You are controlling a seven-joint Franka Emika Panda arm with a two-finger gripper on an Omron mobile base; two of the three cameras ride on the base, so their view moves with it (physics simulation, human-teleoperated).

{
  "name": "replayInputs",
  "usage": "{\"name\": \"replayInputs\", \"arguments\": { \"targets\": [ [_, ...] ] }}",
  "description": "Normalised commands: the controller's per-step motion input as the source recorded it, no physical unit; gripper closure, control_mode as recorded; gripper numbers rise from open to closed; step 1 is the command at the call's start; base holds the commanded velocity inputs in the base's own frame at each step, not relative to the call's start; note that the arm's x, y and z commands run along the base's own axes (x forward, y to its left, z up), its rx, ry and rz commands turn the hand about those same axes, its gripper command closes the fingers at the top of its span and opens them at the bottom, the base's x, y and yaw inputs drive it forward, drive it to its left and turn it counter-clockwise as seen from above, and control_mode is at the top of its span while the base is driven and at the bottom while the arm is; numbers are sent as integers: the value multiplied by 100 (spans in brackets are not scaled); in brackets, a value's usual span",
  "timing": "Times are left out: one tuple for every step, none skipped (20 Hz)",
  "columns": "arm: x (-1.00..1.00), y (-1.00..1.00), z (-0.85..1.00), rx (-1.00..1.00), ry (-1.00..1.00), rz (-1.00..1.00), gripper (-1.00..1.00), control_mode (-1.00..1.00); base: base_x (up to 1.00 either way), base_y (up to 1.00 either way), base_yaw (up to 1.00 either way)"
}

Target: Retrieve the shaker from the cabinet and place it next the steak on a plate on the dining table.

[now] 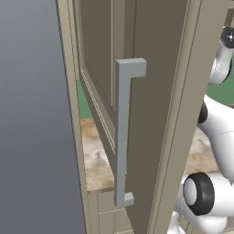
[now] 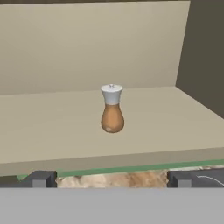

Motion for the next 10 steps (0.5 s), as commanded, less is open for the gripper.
{"name": "replayInputs", "arguments": {
  "targets": [
    [26, 0, 2, 0, 0, 0, -100, -100, 0, 0, 0],
    [25, 0, 2, 0, 0, 0, -100, -100, 0, 0, 0],
    [25, 0, 5, 0, 0, 0, -100, -100, 0, 0, 0],
    [27, 0, 6, 0, 0, 0, -100, -100, 0, 0, 0],
    [26, 0, 8, 0, 0, 0, -100, -100, 0, 0, 0],
    [25, 0, 9, 0, 0, 0, -100, -100, 0, 0, 0],
    [22, 0, 9, 0, 0, 0, -100, -100, 0, 0, 0],
    [21, 0, 9, 0, 0, 0, -100, -100, 0, 0, 0],
    [20, 0, 9, 0, 1, 0, -100, -100, 0, 0, 0],
    [18, 0, 7, 0, 2, 0, -100, -100, 0, 0, 0]
  ]
}}
